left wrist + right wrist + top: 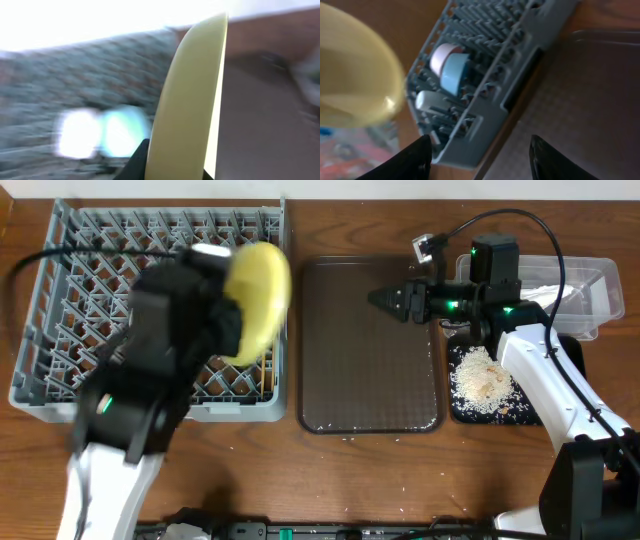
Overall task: Sort waste into correct bins and load items into the dishwasher
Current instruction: 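Swing the yellow plate left over the dish rack with the left gripper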
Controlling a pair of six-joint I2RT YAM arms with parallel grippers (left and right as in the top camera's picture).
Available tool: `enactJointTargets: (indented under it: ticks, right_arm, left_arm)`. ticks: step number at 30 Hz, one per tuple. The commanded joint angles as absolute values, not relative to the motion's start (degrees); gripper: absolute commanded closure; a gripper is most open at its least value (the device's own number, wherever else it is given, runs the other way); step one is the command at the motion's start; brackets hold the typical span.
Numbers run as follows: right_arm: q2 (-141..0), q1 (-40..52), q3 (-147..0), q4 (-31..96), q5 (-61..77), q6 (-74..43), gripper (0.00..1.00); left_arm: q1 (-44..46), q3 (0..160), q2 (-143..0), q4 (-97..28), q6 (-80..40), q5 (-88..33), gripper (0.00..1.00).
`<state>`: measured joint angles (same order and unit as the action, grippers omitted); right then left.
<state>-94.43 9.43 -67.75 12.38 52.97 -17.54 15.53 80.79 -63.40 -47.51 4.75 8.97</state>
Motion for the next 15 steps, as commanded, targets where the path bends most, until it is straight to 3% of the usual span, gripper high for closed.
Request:
enactJointTargets:
  ticks: [1,7,15]
  right_arm:
    - [-93.2,9.4,-67.9,12.4,47.7,-17.3,0.39]
    - [-93.2,9.4,-67.9,12.4,46.5,-17.3,0.36]
    - [-93.2,9.5,-67.9,12.9,46.5,-17.3,0.36]
  left_arm:
    - [14.9,82.4,-59.7,-47.8,14.8,30.3,0.92]
    - [9.0,81.0,-59.9,-52.5,25.0,33.3,0.92]
    - [-2.7,79.7,-68.1,-44.4,26.4,32.8,0.92]
